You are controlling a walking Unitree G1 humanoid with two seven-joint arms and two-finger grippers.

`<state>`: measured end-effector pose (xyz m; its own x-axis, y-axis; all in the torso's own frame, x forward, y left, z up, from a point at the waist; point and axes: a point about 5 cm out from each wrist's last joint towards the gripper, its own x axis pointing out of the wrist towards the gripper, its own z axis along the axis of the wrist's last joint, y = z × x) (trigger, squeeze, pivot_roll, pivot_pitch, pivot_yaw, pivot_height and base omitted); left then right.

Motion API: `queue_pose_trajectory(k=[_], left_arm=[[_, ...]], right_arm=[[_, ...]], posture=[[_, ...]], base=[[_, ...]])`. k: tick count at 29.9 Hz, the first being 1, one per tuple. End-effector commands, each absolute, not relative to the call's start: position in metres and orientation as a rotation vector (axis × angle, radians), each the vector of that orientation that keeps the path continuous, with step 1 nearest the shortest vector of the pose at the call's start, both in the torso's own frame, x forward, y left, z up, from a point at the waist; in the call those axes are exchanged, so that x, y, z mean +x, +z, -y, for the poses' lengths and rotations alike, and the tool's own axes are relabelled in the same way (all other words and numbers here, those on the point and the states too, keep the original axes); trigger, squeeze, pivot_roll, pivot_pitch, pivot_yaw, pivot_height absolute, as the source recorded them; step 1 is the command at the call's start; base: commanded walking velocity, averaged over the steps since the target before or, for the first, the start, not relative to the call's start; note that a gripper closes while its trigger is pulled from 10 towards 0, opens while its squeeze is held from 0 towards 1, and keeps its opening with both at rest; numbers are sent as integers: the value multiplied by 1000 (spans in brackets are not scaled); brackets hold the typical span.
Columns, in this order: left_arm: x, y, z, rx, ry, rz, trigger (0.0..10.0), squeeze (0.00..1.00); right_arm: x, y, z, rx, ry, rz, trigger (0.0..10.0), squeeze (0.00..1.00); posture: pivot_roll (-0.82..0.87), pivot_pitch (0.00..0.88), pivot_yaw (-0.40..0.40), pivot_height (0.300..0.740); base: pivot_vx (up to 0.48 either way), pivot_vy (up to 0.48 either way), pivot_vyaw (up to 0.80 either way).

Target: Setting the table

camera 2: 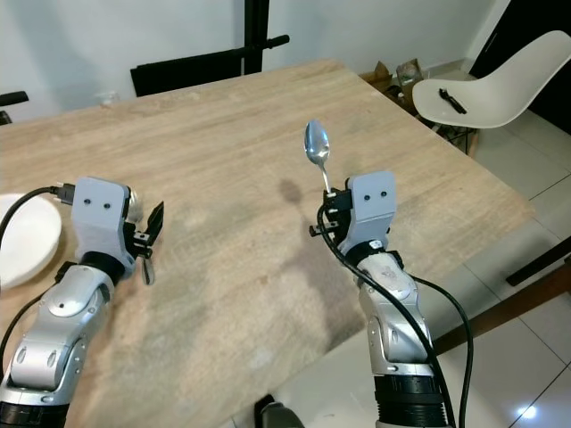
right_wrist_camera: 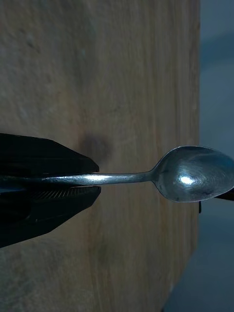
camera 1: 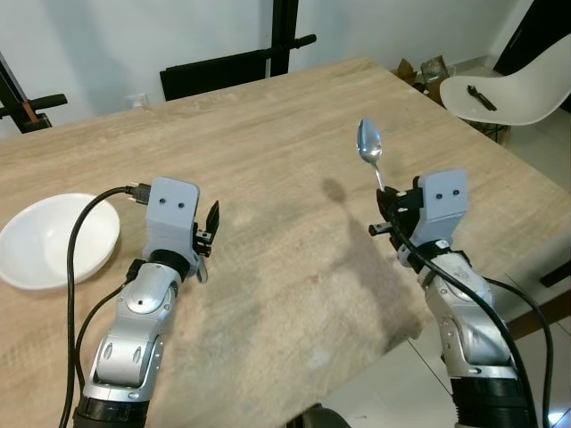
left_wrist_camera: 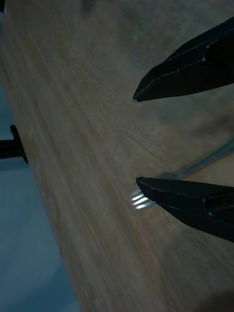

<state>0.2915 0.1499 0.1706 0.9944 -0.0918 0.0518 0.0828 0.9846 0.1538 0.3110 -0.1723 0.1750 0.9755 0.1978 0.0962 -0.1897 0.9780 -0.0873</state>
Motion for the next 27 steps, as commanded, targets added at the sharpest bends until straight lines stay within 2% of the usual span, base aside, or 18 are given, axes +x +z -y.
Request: queue_pose_trajectory(k=[1,27], left_arm=[[289,163,-149,159,-91,35,10000,0],[290,163,-147,156,-104,35,10000,0]], right_arm=[[310,172,176,-69,187,99,10000,0],[310,171,178,-72,182,98,10000,0]], posture=[[-107,39,10,740],[-110,33,17,740]], base=[[-390,0,0],[-385,0,0]])
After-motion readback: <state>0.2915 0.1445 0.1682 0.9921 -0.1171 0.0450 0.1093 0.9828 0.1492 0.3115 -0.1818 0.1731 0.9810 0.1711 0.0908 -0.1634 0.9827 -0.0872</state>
